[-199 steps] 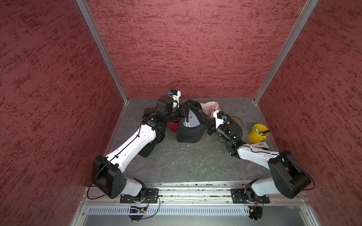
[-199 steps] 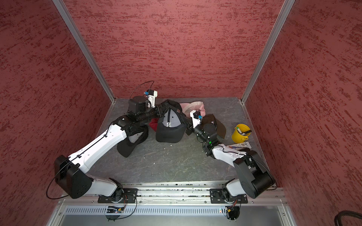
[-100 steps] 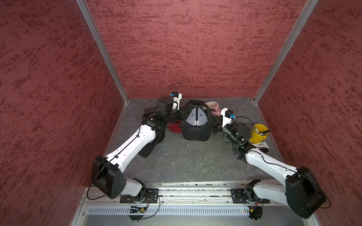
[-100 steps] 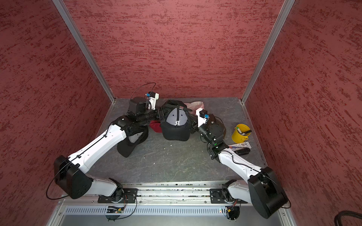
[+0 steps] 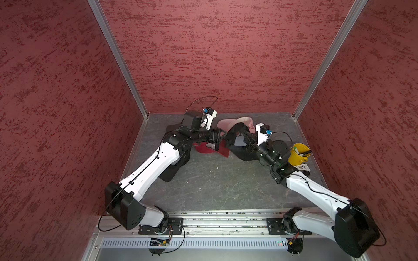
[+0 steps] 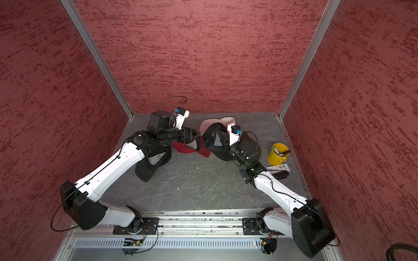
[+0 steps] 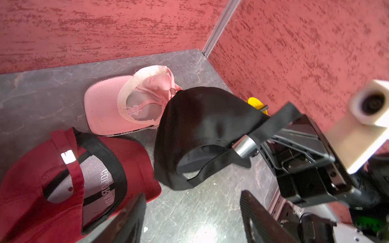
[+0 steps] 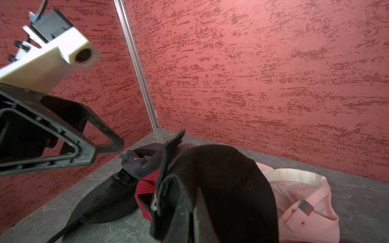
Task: Open the adjustable buckle of the baseball cap
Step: Pick up the baseball cap from the center of the board, then open the adjustable buckle on the baseball cap.
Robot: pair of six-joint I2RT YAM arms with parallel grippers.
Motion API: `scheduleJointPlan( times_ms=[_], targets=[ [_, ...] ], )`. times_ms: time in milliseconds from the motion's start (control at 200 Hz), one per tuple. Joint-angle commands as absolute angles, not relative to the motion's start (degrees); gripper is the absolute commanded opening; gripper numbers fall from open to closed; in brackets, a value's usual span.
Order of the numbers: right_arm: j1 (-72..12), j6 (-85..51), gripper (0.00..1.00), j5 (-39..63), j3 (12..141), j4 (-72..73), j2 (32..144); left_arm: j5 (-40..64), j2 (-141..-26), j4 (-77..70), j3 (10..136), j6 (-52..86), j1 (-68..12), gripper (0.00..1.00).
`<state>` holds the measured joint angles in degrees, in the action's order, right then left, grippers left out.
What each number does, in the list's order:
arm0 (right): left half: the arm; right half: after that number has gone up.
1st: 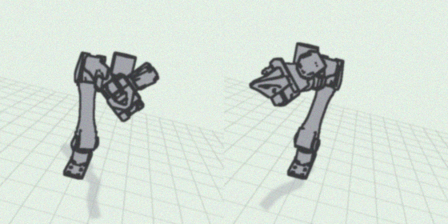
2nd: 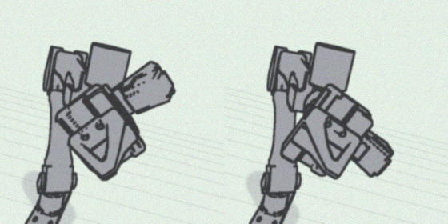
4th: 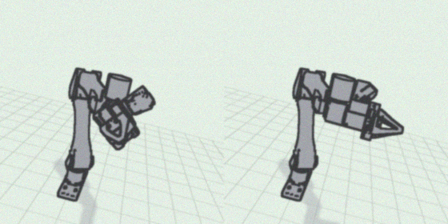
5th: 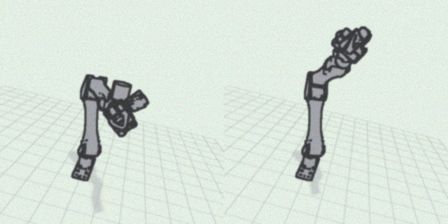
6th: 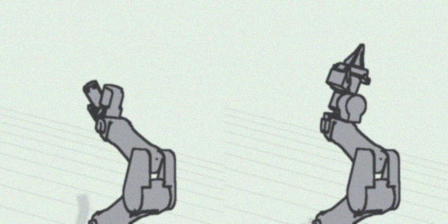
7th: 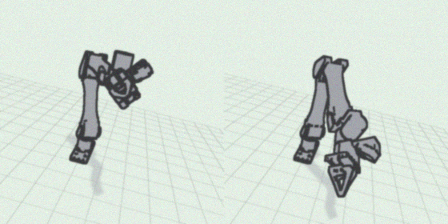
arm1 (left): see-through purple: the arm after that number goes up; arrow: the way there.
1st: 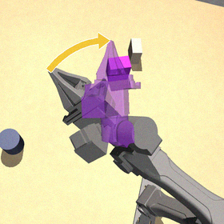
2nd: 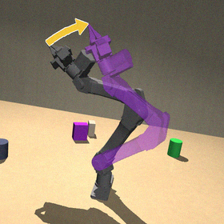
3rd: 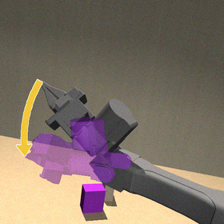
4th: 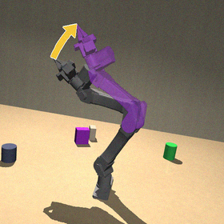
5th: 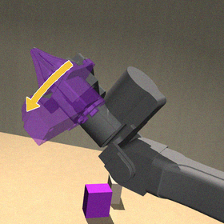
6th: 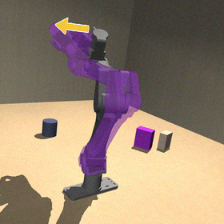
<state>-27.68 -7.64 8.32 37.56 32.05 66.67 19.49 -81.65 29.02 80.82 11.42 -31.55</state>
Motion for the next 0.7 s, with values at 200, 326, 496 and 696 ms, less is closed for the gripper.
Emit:
scheduleJointPlan(
  times_ms=[200, 326, 496, 696],
  targets=[
    [-28.3, -6.5, 0.0, 7.3, 39.63, 29.62, 64.99, 20.04, -85.65, 34.24, 89.18, 2.81, -35.88, 0.74],
    [-28.25, -6.05, 0.0, 7.73, 39.38, 29.53, 64.86, 20.12, -89.49, 34.69, 93.57, 1.57, -38.5, 0.73],
    [-28.3, -5.79, 0.0, 8.69, 39.49, 30.32, 65.12, 21.68, -92.64, 31.44, 96.13, 3.34, -39.81, 0.72],
    [-28.3, -6.03, 0.0, 9.31, 39.4, 30.5, 65.25, 22.61, -95.67, 29.05, 99.73, 4.39, -40.9, 0.7]
  ],
)
